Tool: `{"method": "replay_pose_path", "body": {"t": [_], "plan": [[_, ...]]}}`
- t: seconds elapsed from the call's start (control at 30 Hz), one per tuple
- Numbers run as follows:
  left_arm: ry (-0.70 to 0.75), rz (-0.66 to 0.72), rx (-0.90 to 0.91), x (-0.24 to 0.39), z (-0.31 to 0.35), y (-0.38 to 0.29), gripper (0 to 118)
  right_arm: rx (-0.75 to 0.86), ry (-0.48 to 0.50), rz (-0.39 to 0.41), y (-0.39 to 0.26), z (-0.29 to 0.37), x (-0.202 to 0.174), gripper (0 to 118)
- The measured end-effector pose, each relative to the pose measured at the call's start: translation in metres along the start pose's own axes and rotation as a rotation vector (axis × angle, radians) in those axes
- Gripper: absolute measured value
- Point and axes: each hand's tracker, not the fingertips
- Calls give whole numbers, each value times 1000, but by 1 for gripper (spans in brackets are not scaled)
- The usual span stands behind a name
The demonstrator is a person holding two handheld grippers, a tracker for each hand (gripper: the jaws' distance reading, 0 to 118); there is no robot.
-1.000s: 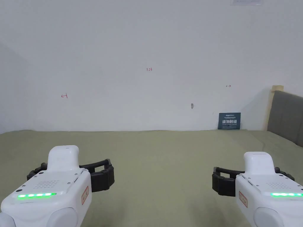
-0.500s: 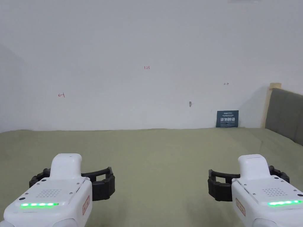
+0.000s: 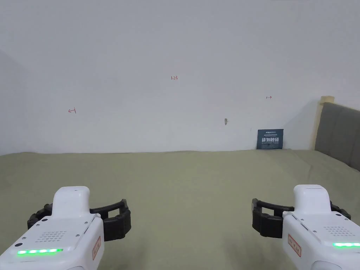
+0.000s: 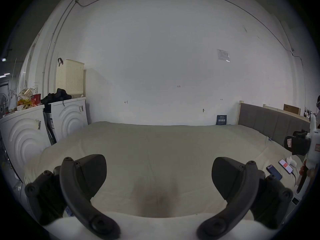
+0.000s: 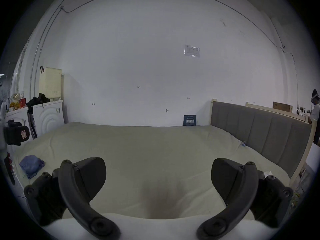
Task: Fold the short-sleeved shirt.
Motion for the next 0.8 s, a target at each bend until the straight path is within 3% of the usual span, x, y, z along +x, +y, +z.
{"method": "replay_pose_path", "body": {"t": [0.47,0.67,0.8], "plan": [[5,15,-1,-1,-1,-8,118,23,-15,32,0,3,-4,118],[0,13,3,0,-2,-6,118,44,1,6,-3,4,0,118],[-2,7,11,1,-2,-4,118,62,51,-64,-2,4,6,118]]}}
